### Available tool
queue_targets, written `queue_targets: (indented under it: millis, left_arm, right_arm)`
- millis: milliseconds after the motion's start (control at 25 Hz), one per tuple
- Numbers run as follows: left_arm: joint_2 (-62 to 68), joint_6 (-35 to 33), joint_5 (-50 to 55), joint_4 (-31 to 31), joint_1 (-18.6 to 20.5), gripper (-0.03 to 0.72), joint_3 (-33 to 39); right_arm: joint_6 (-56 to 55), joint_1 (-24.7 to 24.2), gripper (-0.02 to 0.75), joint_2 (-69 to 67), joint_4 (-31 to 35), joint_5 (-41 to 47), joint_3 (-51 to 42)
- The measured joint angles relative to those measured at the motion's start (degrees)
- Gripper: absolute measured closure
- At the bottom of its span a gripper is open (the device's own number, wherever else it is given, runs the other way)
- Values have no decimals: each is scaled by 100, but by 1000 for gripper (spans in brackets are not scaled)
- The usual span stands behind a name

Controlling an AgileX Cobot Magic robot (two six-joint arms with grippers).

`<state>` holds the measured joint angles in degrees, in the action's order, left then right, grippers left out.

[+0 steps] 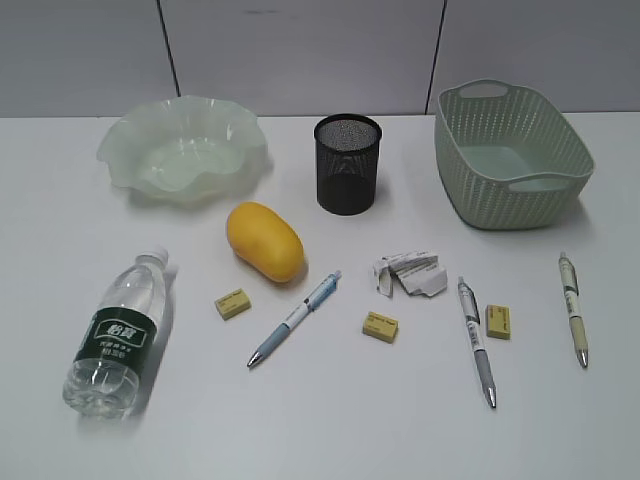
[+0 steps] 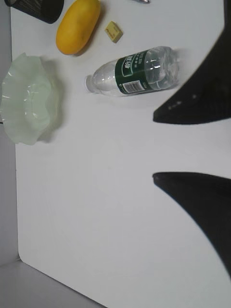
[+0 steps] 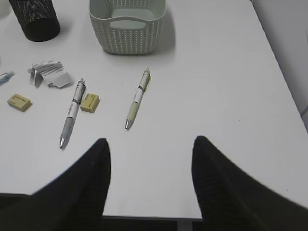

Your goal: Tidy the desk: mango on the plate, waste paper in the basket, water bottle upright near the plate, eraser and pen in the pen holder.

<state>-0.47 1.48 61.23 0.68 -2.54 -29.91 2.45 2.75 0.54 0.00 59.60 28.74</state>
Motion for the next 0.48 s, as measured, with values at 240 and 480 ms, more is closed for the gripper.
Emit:
queue_targets:
  millis: [240,480]
  left_arm:
    - [0,0,0,0,0,447,0]
    - [0,0,0,0,0,446,0]
  right_arm:
    - [0,0,302,0,0,0,0]
    - [0,0,302,0,0,0,0]
